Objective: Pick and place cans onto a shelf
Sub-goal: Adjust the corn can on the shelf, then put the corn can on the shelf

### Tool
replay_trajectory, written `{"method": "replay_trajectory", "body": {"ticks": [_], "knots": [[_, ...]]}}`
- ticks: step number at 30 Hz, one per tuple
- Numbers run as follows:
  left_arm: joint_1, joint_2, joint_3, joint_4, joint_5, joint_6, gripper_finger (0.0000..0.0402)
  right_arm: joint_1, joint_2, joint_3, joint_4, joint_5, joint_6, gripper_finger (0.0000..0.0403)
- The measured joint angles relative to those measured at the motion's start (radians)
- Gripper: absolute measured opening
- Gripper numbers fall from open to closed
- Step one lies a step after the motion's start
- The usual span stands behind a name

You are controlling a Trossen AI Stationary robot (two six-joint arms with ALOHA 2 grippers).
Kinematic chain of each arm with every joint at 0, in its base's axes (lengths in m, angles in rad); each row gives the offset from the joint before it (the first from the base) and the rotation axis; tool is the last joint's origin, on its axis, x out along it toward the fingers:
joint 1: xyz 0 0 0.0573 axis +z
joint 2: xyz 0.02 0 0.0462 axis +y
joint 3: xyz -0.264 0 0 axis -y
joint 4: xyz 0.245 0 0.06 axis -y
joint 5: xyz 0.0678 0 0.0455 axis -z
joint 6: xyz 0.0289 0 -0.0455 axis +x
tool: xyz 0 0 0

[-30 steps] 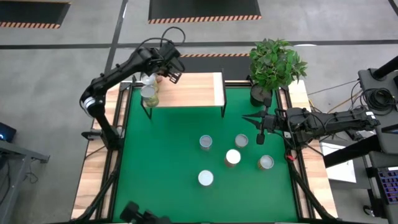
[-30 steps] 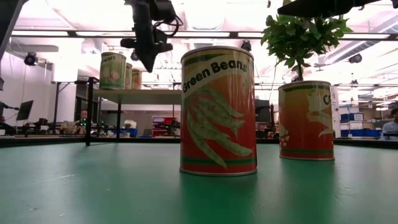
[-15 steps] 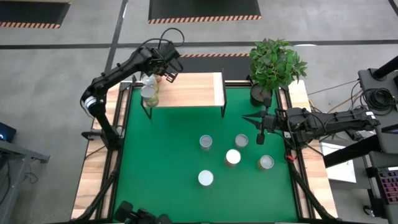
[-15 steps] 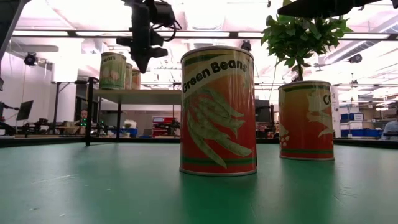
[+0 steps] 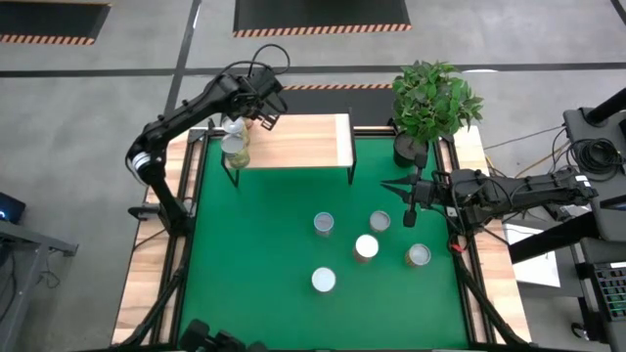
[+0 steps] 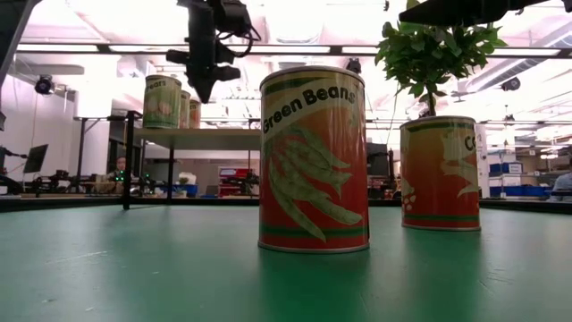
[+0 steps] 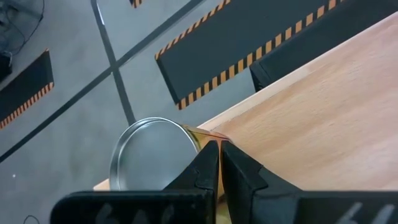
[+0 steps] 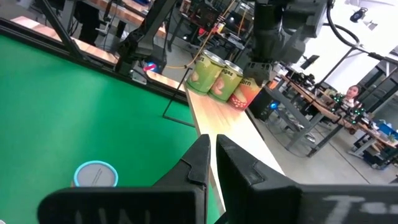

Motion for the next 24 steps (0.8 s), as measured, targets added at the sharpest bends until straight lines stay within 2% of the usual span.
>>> {"method": "replay_trajectory", "body": {"ticks": [4, 6, 13, 18, 24], "knots": [[-0.025, -0.008, 0.016, -0.005, 0.0, 0.0, 0.0, 0.0, 0.0, 0.0, -0.001, 0.0, 0.0, 0.0018], [-0.074, -0.03, 0.018, 0.002, 0.004, 0.005, 0.0, 0.0, 0.0, 0.0, 0.0, 0.0, 0.0, 0.0018], [-0.429, -0.146, -0.047, 0.157, 0.025, 0.072, 0.0, 0.0, 0.0, 0.0, 0.03, 0.0, 0.028, 0.0018], [-0.698, -0.289, -0.254, 0.474, 0.027, 0.222, 0.0, 0.002, 0.008, 0.0, 0.062, -0.033, 0.097, 0.0018], [-0.94, -0.483, -0.603, 0.948, 0.072, 0.347, 0.0, 0.009, 0.073, 0.001, 0.139, -0.287, 0.298, 0.0018]]}}
